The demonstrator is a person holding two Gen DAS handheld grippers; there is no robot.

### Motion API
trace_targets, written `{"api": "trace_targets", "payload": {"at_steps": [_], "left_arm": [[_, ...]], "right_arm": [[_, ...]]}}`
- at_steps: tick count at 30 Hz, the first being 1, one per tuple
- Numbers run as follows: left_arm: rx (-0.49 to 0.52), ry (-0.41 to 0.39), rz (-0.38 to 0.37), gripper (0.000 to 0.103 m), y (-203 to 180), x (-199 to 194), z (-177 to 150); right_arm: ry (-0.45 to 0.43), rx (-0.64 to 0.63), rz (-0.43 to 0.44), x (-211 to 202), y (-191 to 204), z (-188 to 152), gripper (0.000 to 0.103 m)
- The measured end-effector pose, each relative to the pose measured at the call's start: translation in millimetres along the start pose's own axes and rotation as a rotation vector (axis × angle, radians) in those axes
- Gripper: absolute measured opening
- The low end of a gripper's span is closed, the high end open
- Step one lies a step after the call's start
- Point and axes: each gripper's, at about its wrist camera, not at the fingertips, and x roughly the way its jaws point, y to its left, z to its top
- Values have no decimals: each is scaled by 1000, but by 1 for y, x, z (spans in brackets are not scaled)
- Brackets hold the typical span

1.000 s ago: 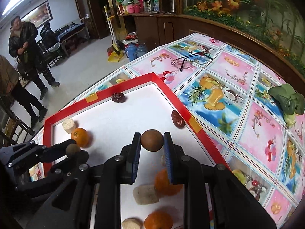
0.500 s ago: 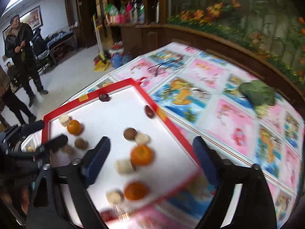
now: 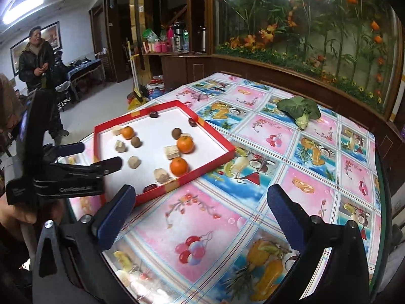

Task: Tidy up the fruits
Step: 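Withdraw both open grippers from the tray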

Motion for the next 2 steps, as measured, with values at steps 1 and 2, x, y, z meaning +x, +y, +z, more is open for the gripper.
{"api": "trace_targets", "payload": {"at_steps": [1, 2], "left_arm": [[4, 3, 3, 103, -2, 0, 0], [7, 6, 3, 103, -2, 0, 0]], "right_arm": [[-2, -5, 3, 0, 3, 0, 103], [-3, -8, 5, -2, 5, -2, 103]]}}
